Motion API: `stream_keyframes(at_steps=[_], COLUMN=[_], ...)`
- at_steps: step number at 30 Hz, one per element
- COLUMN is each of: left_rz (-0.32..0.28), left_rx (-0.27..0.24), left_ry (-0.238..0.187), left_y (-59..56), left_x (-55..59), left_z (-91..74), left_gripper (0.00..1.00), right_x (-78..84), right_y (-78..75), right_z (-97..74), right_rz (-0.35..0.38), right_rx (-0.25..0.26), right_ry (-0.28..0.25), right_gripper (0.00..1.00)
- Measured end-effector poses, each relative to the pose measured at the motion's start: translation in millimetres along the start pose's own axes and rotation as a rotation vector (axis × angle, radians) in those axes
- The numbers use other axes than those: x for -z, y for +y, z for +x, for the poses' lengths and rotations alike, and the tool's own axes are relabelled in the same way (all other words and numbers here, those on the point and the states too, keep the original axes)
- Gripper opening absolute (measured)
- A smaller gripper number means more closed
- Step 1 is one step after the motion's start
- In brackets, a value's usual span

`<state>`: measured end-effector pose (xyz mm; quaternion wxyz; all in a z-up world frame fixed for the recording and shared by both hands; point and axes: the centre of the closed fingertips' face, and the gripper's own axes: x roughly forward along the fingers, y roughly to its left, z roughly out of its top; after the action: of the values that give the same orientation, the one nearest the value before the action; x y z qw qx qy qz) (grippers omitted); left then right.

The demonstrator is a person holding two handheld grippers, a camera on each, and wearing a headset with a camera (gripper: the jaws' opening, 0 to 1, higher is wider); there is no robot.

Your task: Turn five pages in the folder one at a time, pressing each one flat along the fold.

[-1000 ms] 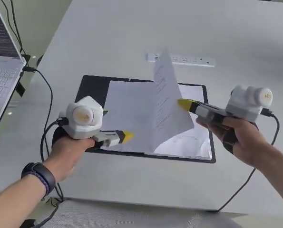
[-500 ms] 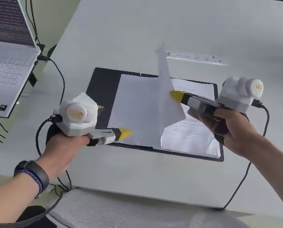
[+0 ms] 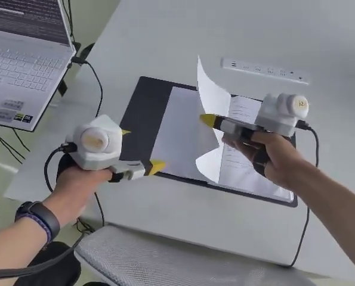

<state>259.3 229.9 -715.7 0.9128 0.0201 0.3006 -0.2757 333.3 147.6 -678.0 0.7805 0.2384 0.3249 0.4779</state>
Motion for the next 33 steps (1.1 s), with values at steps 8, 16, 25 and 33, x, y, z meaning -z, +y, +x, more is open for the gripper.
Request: stream_keyframes(at_steps=[8, 16, 25, 33], left_rz=[-0.030, -0.059, -0.072, -0.076], left_rx=[-0.020, -0.030, -0.045, -0.048], left_ry=[-0.004, -0.010, -0.004, 0.014], left_y=[6.1, 9.4, 14.3, 11.6], left_x=[4.4, 6.9, 11.2, 18.6], left_z=[-1.6, -4.7, -9.2, -11.2], left_gripper=[0.69, 0.69, 0.69, 0.68], right_x=[18.7, 36.6, 56.0, 64.5], right_y=[-7.9, -17.8, -29.9, -23.0], right_z=[28.6, 52.0, 65.3, 68.6], right_rz=[0.043, 0.079, 0.118, 0.159], right_rx=[-0.004, 0.004, 0.029, 0.047], right_ry=[0.057, 0.112, 0.162, 0.171], right_gripper=[0.00, 0.00, 0.00, 0.00])
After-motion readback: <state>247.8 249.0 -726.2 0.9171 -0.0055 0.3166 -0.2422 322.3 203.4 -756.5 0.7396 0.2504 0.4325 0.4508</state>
